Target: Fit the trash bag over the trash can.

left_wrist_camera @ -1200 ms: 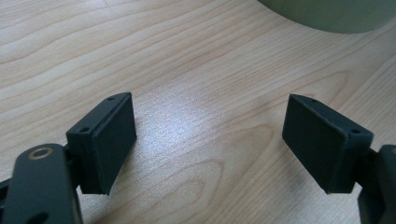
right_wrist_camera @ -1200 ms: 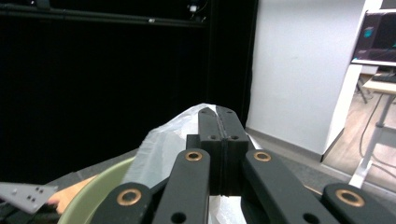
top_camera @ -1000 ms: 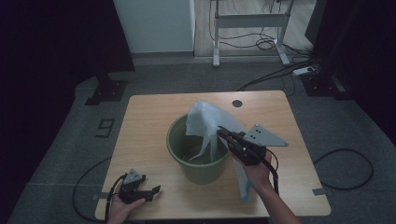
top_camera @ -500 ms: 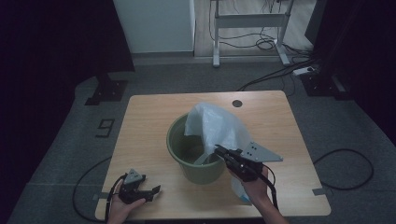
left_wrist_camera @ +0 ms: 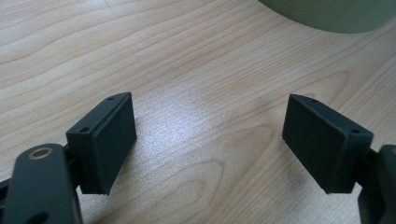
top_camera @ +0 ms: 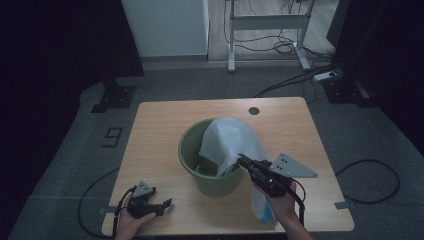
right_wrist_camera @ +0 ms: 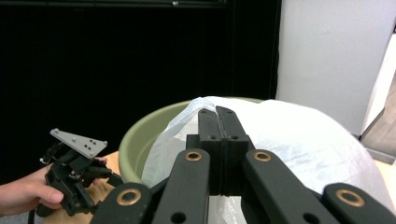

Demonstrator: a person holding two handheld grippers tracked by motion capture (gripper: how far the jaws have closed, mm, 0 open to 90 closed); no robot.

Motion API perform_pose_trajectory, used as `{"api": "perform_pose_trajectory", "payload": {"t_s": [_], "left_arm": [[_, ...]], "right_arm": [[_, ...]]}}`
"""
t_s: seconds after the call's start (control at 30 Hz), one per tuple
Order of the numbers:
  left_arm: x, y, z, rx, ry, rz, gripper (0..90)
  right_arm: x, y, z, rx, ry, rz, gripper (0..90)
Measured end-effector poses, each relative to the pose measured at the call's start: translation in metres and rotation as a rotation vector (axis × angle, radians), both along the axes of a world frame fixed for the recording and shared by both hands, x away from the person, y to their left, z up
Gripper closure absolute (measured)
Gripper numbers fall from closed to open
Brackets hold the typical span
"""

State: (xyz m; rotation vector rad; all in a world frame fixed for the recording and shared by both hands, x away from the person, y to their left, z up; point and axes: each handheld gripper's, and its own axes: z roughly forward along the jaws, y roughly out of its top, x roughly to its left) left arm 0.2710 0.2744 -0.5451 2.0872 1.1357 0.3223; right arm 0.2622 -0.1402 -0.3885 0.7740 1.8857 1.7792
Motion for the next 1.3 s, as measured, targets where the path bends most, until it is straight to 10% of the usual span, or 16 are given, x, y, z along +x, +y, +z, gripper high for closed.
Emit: {"api": "perform_pose_trajectory", "payload": {"t_s": [0.17,0.33,0.5,0.83,1.3], "left_arm": [[0.0,0.001,0.0,-0.005,0.001,-0.001,17.3],[0.001,0.001,0.0,-0.011,0.003,-0.002,17.3],[0.0,0.0,0.0,-0.001,0.0,-0.002,17.3],[0.0,0.0,0.0,-0.004,0.001,0.0,17.3],[0.0,0.0,0.0,-0.003,0.0,0.0,17.3]], "right_arm": [[0.009,0.01,-0.01,-0.027,0.033,0.009,88.5],[0.003,0.008,-0.012,0.001,0.055,-0.064,52.7],[-0.018,-0.006,-0.003,0.022,0.011,-0.163,35.3],[-0.049,-0.028,-0.033,-0.02,0.02,-0.217,25.0],[-0.035,-0.032,-0.094,-0.069,0.165,-0.321,23.7]]}}
